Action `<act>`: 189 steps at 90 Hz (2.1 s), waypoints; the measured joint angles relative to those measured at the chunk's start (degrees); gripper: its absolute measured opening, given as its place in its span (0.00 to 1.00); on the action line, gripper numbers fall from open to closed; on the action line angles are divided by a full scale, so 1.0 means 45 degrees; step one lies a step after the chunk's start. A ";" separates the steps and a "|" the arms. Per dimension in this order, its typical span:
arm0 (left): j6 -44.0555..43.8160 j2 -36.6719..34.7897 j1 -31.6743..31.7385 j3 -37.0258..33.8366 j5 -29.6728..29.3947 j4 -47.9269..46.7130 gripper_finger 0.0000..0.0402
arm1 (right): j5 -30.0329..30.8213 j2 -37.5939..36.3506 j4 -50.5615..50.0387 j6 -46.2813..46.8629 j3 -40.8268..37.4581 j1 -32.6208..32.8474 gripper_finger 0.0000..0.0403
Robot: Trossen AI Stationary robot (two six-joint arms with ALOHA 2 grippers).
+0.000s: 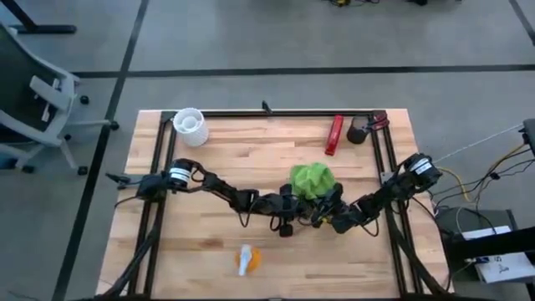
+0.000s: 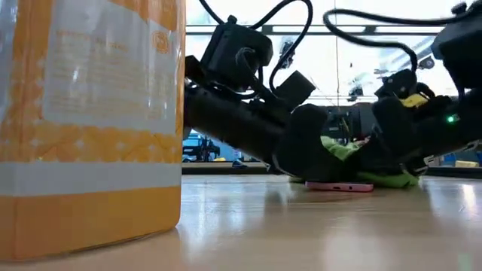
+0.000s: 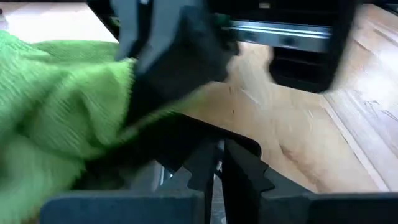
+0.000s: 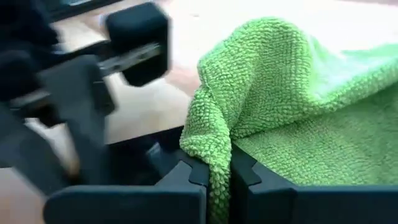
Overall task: Apply microfiber cloth
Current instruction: Wipe the back and front of the cellphone using the microfiber cloth
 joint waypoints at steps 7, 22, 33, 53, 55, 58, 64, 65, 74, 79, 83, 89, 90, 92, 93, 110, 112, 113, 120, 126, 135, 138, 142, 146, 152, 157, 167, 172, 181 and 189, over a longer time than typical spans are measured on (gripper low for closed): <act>-0.0010 0.0000 0.0000 0.0000 0.0015 -0.0065 0.06 | 0.0512 -0.0342 -0.0125 0.0002 -0.0623 -0.0139 0.00; -0.0043 -0.0005 -0.0010 -0.0011 0.0050 -0.0235 0.06 | 0.1182 -0.1531 -0.0486 0.0113 -0.2063 -0.0240 0.00; -0.0039 -0.0005 -0.0015 -0.0024 0.0074 -0.0234 0.06 | 0.1338 -0.2920 -0.0271 0.0400 -0.2765 -0.0217 0.00; -0.0029 -0.0005 -0.0015 -0.0034 0.0102 -0.0212 0.06 | 0.0803 -0.4832 -0.0195 -0.0871 -0.2833 -0.0197 0.00; -0.0024 -0.0005 -0.0015 -0.0034 0.0107 -0.0211 0.06 | 0.0628 -0.4863 -0.0194 -0.0940 -0.2773 -0.0197 0.00; -0.0015 -0.0005 -0.0015 -0.0034 0.0106 -0.0207 0.06 | 0.0411 -0.4866 -0.0198 -0.1013 -0.2660 -0.0197 0.00; -0.0005 -0.0005 -0.0012 -0.0036 0.0107 -0.0184 0.06 | 0.0017 -0.4649 -0.0197 -0.1038 -0.2381 -0.0202 0.00; -0.0004 -0.0005 -0.0010 -0.0035 0.0107 -0.0183 0.06 | -0.0042 -0.4587 -0.0197 -0.1037 -0.2328 -0.0202 0.00; 0.0000 -0.0005 -0.0005 -0.0039 0.0121 -0.0182 0.06 | -0.0700 -0.3766 -0.0203 -0.1043 -0.1668 -0.0202 0.00; 0.0000 -0.0005 -0.0005 -0.0039 0.0117 -0.0182 0.06 | -0.1337 -0.3202 -0.0193 -0.1172 -0.1181 -0.0202 0.00; 0.0000 -0.0005 -0.0005 -0.0039 0.0121 -0.0182 0.06 | -0.2001 -0.2634 -0.0168 -0.1325 -0.0731 -0.0197 0.00; 0.0000 -0.0005 -0.0005 -0.0039 0.0121 -0.0177 0.06 | -0.2958 -0.1756 -0.0179 -0.1516 -0.0068 -0.0197 0.00; 0.0000 -0.0005 -0.0005 -0.0039 0.0121 -0.0177 0.06 | -0.3080 -0.1612 -0.0179 -0.1522 0.0039 -0.0197 0.00; 0.0000 -0.0005 -0.0005 -0.0039 0.0121 -0.0174 0.06 | -0.3286 -0.1321 -0.0171 -0.1558 0.0268 -0.0199 0.00; 0.0000 -0.0005 -0.0005 -0.0039 0.0121 -0.0173 0.06 | -0.3380 -0.1173 -0.0157 -0.1586 0.0379 -0.0202 0.00; -0.0005 -0.0005 -0.0032 -0.0070 0.0189 -0.0175 0.06 | -0.3325 0.0407 0.0338 -0.2631 0.1741 -0.0485 0.00; -0.0005 -0.0005 -0.0040 -0.0079 0.0193 -0.0197 0.06 | -0.3334 0.0468 0.0390 -0.2768 0.1832 -0.0599 0.00; -0.0005 -0.0005 -0.0043 -0.0082 0.0190 -0.0210 0.06 | -0.3353 0.0480 0.0397 -0.2875 0.1866 -0.0658 0.00; -0.0005 -0.0005 -0.0070 -0.0068 0.0189 -0.0209 0.06 | -0.3441 0.0487 0.0428 -0.3142 0.1932 -0.1089 0.00; -0.0005 -0.0005 -0.0078 -0.0063 0.0179 -0.0173 0.06 | -0.3494 0.0439 0.0449 -0.3503 0.1834 -0.1592 0.00; -0.0038 -0.0005 -0.0106 -0.0058 0.0142 -0.0176 0.06 | -0.3439 0.0370 0.0448 -0.3922 0.1572 -0.2318 0.00; -0.0039 -0.0005 -0.0110 -0.0058 0.0141 -0.0177 0.06 | -0.3437 0.0363 0.0457 -0.4012 0.1459 -0.2536 0.00; -0.0039 -0.0005 -0.0124 -0.0058 0.0117 -0.0177 0.06 | -0.3407 0.0328 0.0529 -0.4130 0.1283 -0.2823 0.00; -0.0039 -0.0005 -0.0131 -0.0058 0.0107 -0.0187 0.06 | -0.3315 0.0241 0.0545 -0.4181 0.1066 -0.3074 0.00; -0.0039 -0.0019 -0.0131 -0.0058 0.0102 -0.0249 0.06 | -0.3220 0.0013 0.0557 -0.4304 0.0666 -0.3330 0.00; -0.0039 -0.0038 -0.0131 -0.0055 0.0107 -0.0331 0.06 | -0.2729 -0.0386 0.0407 -0.4343 0.0239 -0.3378 0.00; -0.0097 -0.0294 -0.0159 -0.0063 0.0187 -0.0465 0.06 | -0.1576 -0.1778 -0.0326 -0.4619 -0.0727 -0.3235 0.00; -0.0118 -0.0585 -0.0188 -0.0078 0.0329 -0.0767 0.06 | -0.1517 -0.2813 0.0032 -0.4642 -0.1064 -0.2955 0.00; 0.0214 -0.1375 -0.0204 -0.0153 0.0369 -0.1944 0.06 | -0.1507 -0.4733 -0.0470 -0.4616 -0.1731 -0.2313 0.00; 0.0638 -0.2276 -0.0173 -0.0175 0.0210 -0.3347 0.06 | -0.1575 -0.6369 -0.1851 -0.4120 -0.1875 -0.1588 0.00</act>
